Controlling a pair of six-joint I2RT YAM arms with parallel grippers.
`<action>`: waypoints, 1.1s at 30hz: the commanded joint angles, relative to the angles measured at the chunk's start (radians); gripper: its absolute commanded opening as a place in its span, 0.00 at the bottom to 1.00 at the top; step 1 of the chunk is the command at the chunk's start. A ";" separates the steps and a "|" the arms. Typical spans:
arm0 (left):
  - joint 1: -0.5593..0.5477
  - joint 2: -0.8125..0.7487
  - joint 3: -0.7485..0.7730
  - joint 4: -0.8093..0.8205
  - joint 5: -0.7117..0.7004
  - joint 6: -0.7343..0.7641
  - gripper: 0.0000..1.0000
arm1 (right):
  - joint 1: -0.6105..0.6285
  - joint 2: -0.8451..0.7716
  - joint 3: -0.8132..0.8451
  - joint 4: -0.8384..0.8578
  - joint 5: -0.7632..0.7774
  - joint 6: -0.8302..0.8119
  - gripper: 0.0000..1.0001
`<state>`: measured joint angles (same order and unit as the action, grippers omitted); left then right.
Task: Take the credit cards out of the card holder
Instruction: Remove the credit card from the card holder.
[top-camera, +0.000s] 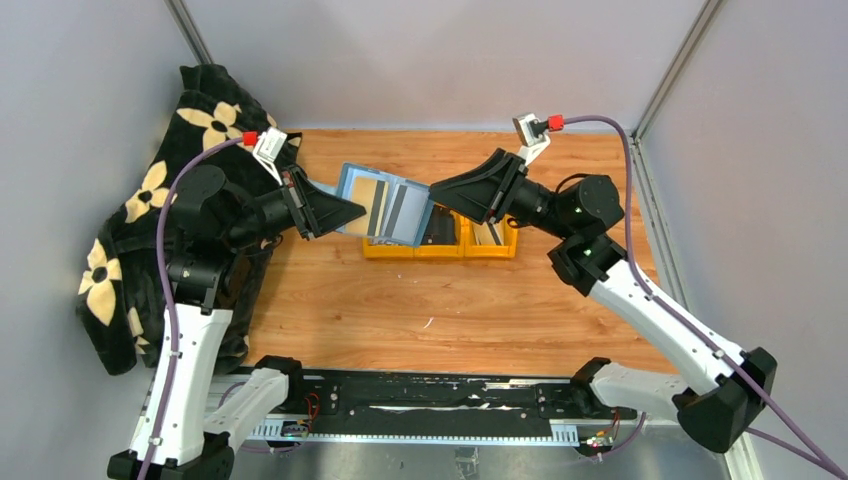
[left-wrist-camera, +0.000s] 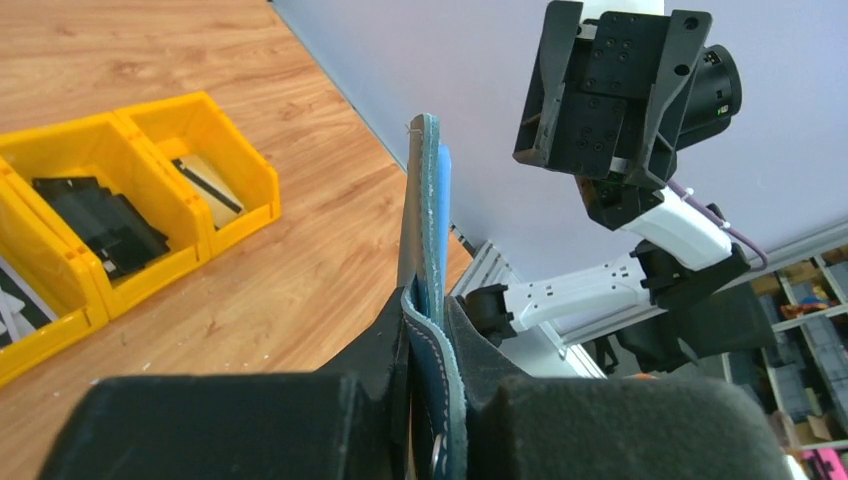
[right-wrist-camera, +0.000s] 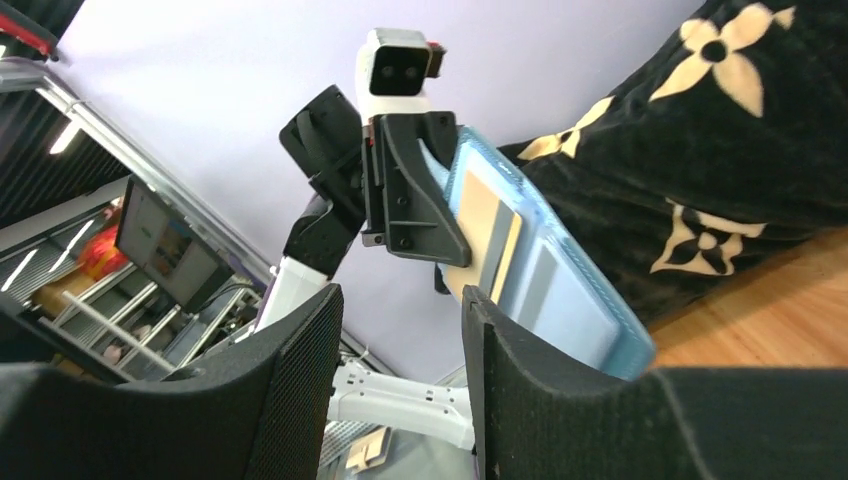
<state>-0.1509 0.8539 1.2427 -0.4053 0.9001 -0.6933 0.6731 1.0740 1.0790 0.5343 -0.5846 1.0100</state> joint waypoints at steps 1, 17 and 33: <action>0.002 0.001 -0.016 0.036 0.023 -0.050 0.00 | 0.015 0.061 0.019 0.160 -0.135 0.101 0.51; 0.002 0.008 -0.056 0.288 0.213 -0.279 0.00 | 0.115 0.214 0.033 0.197 -0.228 0.084 0.54; 0.002 -0.008 -0.087 0.319 0.235 -0.305 0.08 | 0.186 0.278 0.106 0.296 -0.235 0.104 0.32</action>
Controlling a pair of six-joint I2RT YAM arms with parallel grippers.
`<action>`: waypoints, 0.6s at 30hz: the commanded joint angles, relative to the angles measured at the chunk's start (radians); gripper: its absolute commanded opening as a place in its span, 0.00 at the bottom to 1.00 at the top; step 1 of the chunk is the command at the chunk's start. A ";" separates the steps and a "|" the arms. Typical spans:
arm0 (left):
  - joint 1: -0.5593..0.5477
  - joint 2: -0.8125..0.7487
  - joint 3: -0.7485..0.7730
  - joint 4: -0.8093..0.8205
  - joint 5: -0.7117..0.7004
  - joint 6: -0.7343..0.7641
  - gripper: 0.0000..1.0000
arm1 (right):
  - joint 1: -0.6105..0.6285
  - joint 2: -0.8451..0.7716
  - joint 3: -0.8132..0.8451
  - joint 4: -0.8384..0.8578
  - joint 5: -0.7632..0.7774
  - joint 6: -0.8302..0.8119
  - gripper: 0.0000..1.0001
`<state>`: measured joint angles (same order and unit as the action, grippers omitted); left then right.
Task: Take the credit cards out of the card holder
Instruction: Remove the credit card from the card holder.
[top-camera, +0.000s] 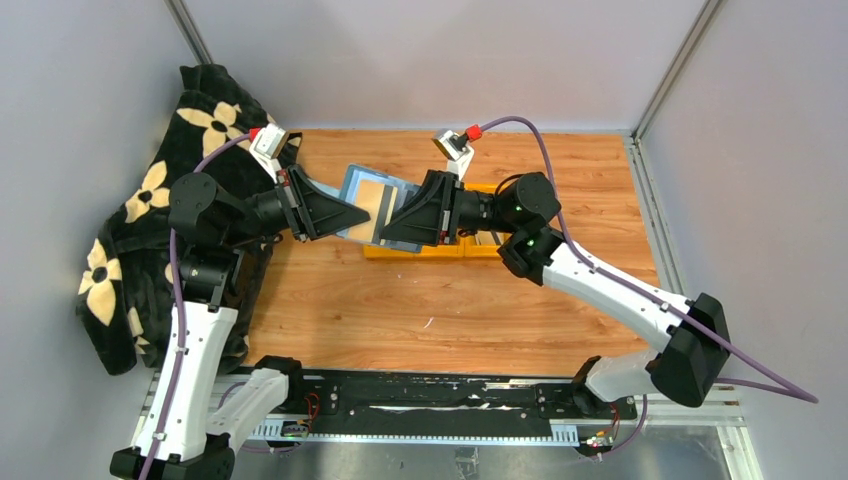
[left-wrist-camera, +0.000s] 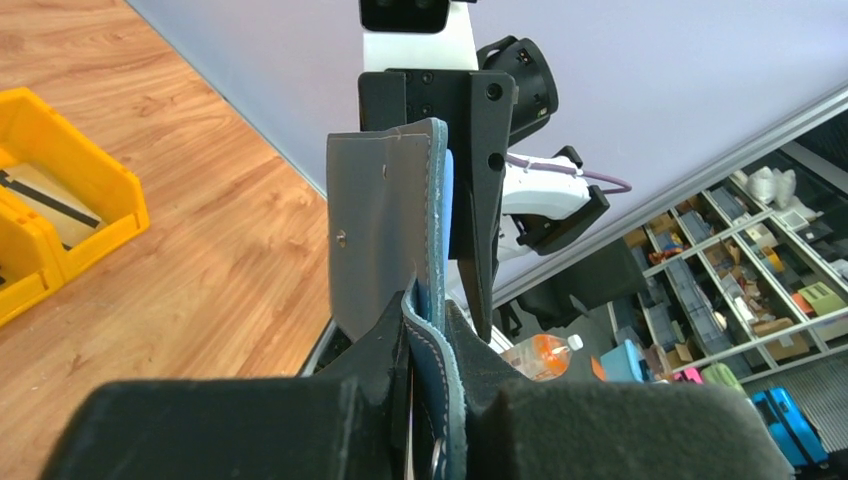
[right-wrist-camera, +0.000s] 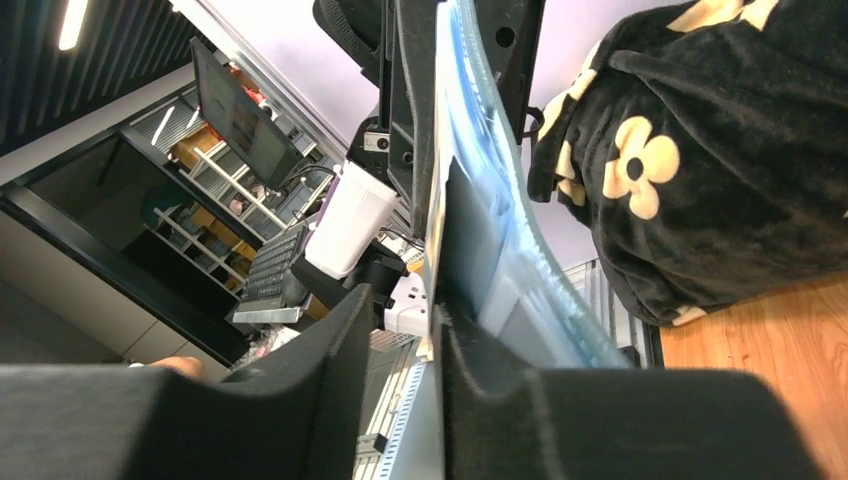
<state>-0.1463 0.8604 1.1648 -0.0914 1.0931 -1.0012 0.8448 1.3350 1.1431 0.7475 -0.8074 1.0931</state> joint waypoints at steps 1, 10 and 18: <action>-0.003 -0.017 -0.007 0.003 0.042 0.003 0.09 | 0.014 0.019 0.042 0.090 -0.012 0.025 0.29; -0.003 -0.018 0.016 0.015 0.048 -0.021 0.33 | 0.014 -0.002 -0.001 0.112 -0.001 0.022 0.05; -0.003 -0.017 0.008 0.087 0.052 -0.094 0.27 | 0.015 -0.013 -0.023 0.121 -0.001 0.025 0.02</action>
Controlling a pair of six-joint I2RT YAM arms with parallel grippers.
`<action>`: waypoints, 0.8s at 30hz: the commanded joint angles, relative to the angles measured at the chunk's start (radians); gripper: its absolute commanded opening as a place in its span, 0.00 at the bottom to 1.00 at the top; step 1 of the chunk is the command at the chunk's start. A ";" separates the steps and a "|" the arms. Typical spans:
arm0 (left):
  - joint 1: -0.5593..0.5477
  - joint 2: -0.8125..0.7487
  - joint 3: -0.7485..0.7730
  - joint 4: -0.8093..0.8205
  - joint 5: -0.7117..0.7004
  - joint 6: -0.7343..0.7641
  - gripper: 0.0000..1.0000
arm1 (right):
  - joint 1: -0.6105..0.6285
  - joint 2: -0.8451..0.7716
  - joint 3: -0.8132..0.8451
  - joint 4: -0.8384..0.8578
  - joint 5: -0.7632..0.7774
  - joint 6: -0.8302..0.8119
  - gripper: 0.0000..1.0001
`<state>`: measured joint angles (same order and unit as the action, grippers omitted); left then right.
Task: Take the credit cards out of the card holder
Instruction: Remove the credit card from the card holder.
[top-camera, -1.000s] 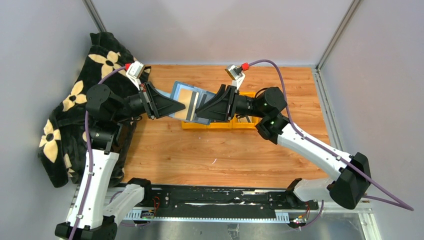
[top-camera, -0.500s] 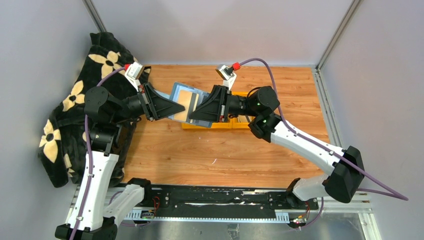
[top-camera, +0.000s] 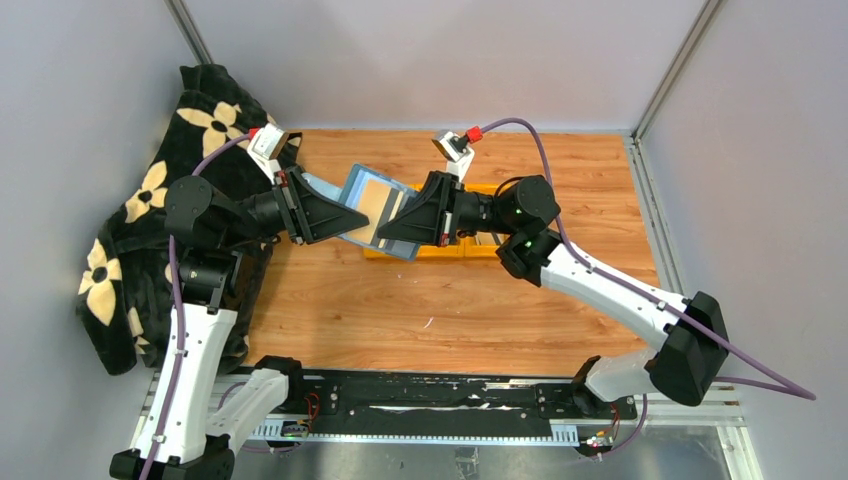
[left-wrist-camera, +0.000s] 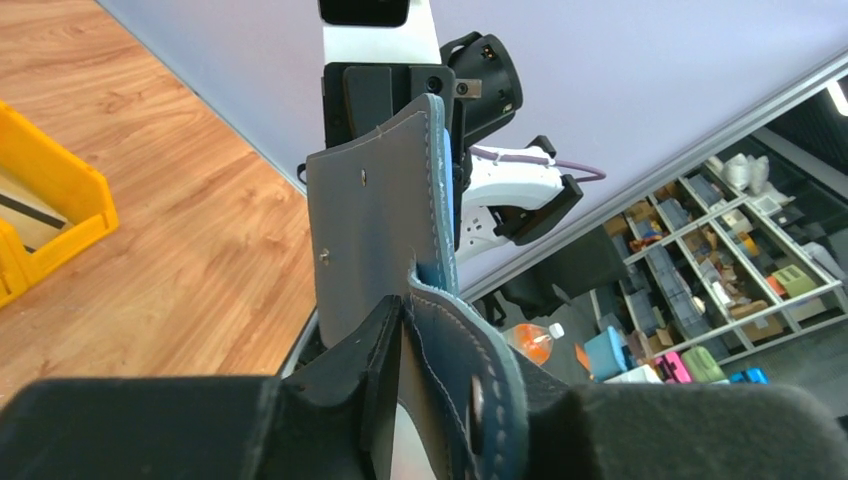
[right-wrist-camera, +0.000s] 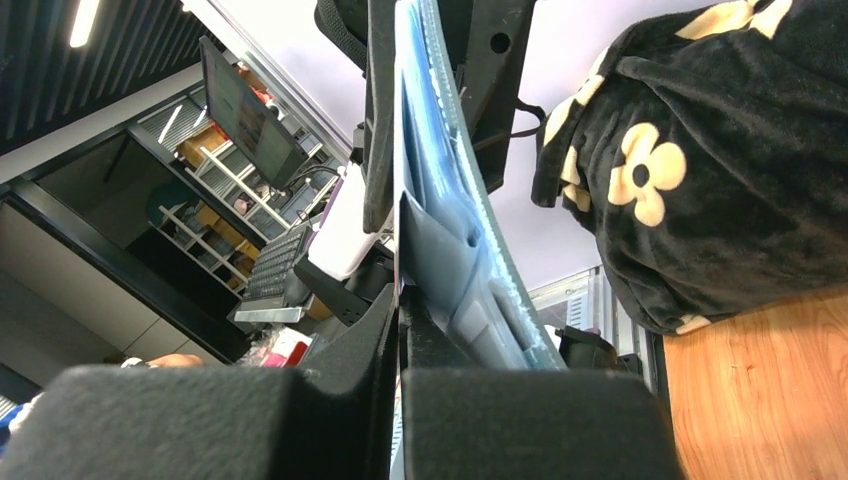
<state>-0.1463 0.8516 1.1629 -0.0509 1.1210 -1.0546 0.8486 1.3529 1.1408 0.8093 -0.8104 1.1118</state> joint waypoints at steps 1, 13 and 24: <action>-0.003 -0.009 0.011 0.059 0.026 -0.042 0.26 | 0.010 -0.035 -0.024 0.060 0.005 0.006 0.01; -0.003 -0.010 0.035 0.098 0.010 -0.055 0.08 | 0.007 -0.064 -0.080 0.078 0.030 0.002 0.00; -0.003 -0.017 0.024 0.103 0.005 -0.046 0.01 | 0.002 -0.048 -0.023 0.111 0.042 0.043 0.32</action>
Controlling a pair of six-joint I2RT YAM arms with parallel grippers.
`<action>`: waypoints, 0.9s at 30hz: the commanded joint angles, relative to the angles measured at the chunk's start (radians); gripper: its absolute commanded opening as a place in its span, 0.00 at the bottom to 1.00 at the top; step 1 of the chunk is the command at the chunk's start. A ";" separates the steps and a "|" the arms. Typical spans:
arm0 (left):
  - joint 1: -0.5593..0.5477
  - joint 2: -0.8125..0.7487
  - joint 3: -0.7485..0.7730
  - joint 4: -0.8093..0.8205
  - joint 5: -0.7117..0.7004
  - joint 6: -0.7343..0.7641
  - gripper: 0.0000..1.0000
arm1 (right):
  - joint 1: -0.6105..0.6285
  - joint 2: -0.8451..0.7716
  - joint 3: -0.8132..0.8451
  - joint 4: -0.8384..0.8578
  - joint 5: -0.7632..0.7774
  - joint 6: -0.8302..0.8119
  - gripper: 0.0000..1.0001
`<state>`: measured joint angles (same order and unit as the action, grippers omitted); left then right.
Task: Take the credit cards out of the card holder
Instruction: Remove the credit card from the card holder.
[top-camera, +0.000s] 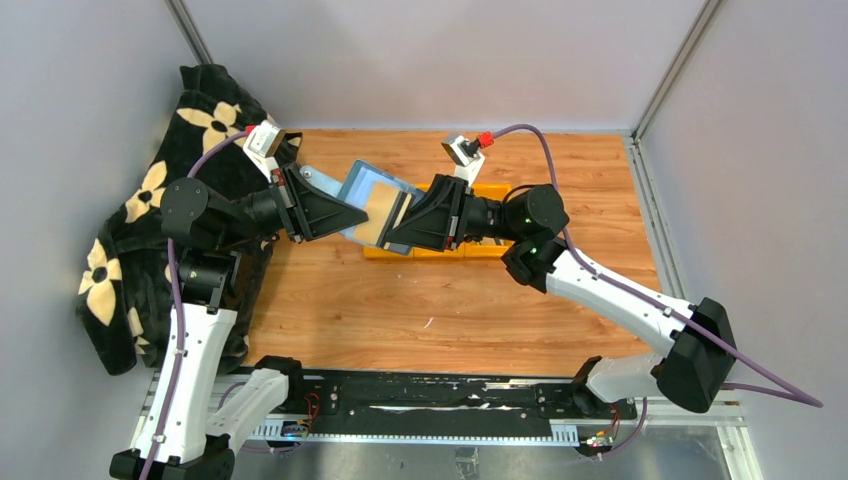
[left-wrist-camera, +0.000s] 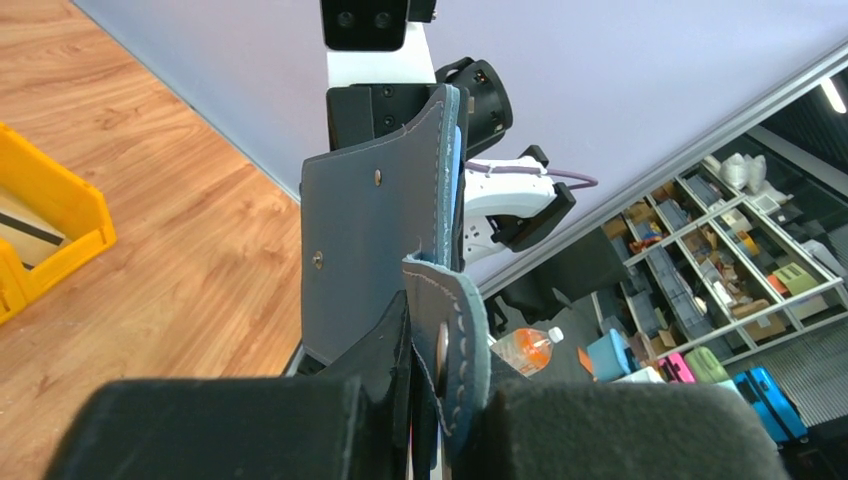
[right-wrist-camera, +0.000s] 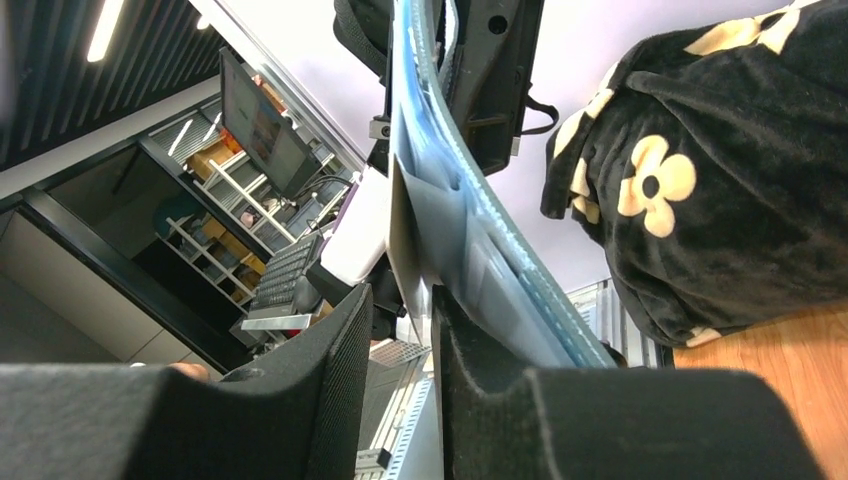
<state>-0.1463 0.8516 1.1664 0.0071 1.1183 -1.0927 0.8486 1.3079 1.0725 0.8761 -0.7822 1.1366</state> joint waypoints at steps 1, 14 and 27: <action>-0.003 -0.017 0.021 0.044 0.009 -0.004 0.00 | 0.002 -0.001 0.053 0.049 0.015 0.022 0.32; -0.003 -0.008 0.034 0.046 -0.009 0.002 0.00 | -0.009 -0.044 -0.026 0.040 0.050 0.004 0.00; -0.003 0.010 0.065 0.041 -0.017 0.008 0.00 | -0.086 -0.102 -0.111 0.035 -0.023 0.027 0.00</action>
<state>-0.1463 0.8619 1.1908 0.0208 1.1099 -1.0885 0.8036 1.2392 0.9821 0.9138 -0.7441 1.1561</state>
